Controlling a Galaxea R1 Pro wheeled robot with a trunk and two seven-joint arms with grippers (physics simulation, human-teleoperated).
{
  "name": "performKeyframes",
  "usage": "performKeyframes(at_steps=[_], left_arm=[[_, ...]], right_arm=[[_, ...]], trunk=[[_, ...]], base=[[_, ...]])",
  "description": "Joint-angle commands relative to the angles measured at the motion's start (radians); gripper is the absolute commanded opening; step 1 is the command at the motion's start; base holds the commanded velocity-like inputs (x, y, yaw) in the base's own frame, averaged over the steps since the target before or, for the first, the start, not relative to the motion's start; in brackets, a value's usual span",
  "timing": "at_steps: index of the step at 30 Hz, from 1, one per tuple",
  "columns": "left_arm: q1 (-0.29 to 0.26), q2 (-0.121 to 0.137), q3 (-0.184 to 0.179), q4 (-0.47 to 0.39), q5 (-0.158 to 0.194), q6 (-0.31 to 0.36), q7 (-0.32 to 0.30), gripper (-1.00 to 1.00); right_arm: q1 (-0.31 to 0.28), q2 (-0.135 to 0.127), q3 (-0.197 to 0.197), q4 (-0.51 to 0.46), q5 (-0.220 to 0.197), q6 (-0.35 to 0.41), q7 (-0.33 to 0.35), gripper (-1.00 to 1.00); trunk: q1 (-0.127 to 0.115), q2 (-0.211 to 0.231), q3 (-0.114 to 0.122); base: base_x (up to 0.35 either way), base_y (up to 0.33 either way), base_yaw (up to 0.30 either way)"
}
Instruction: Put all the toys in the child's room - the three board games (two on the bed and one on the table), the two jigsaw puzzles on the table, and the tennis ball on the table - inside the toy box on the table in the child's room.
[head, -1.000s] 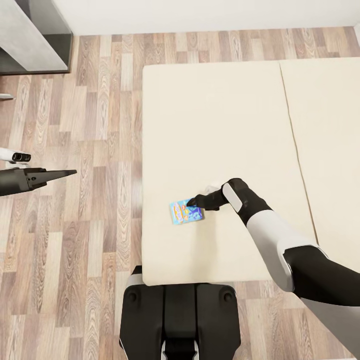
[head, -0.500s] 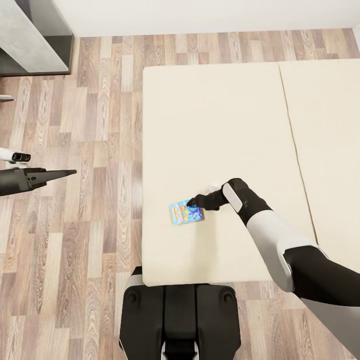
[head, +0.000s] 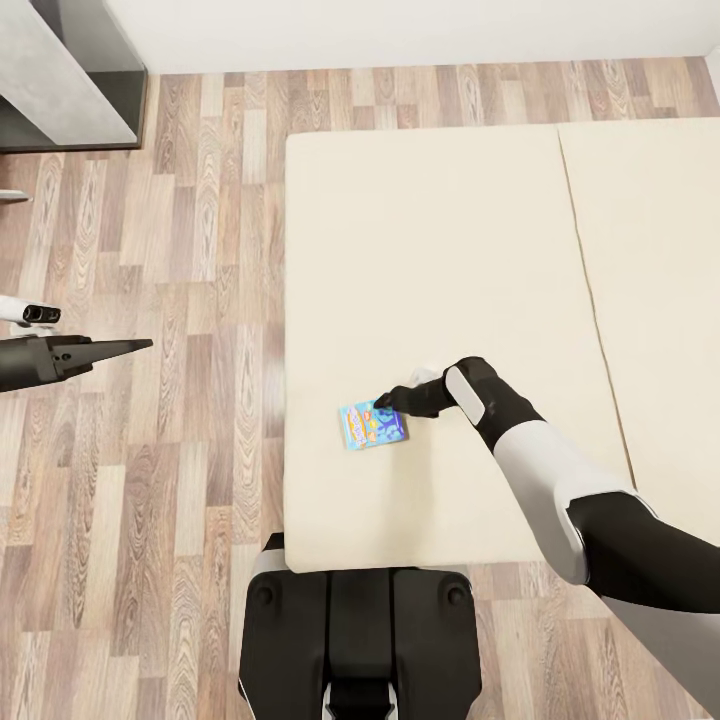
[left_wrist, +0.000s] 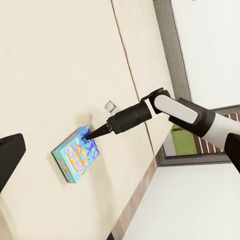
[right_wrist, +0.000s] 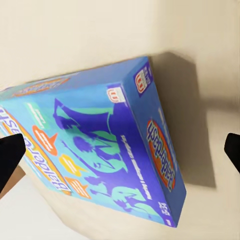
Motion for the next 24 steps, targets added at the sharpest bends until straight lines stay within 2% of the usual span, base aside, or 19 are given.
performKeyframes(at_steps=[1, 8, 12, 16, 24], left_arm=[[0.0, 0.0, 0.0, 0.0, -0.001, 0.011, -0.004, 1.0], [0.004, -0.011, 0.0, 0.0, -0.003, 0.011, -0.004, 1.0], [0.006, -0.006, 0.0, 0.0, -0.001, 0.011, -0.004, 1.0], [0.006, -0.01, 0.0, 0.0, -0.001, 0.011, -0.004, 1.0], [0.006, -0.009, -0.002, 0.0, -0.002, 0.011, -0.004, 1.0]], right_arm=[[0.0, 0.0, 0.003, 0.0, 0.007, 0.002, 0.007, 1.0], [0.03, 0.004, 0.028, 0.002, 0.002, -0.03, -0.006, 1.0], [0.05, 0.001, 0.008, -0.007, -0.003, -0.043, 0.009, 1.0], [0.07, 0.008, 0.01, -0.006, -0.01, -0.046, 0.004, 1.0], [0.052, 0.003, 0.014, 0.001, -0.049, -0.037, -0.001, 1.0]], trunk=[[0.001, -0.002, -0.001], [0.001, -0.002, -0.001], [0.001, -0.002, -0.001], [0.001, -0.002, -0.001], [0.001, -0.002, -0.001]], base=[[0.0, 0.005, 0.0], [0.0, 0.005, 0.0], [0.0, 0.0, 0.0], [0.0, 0.0, 0.0], [0.0, 0.0, 0.0]])
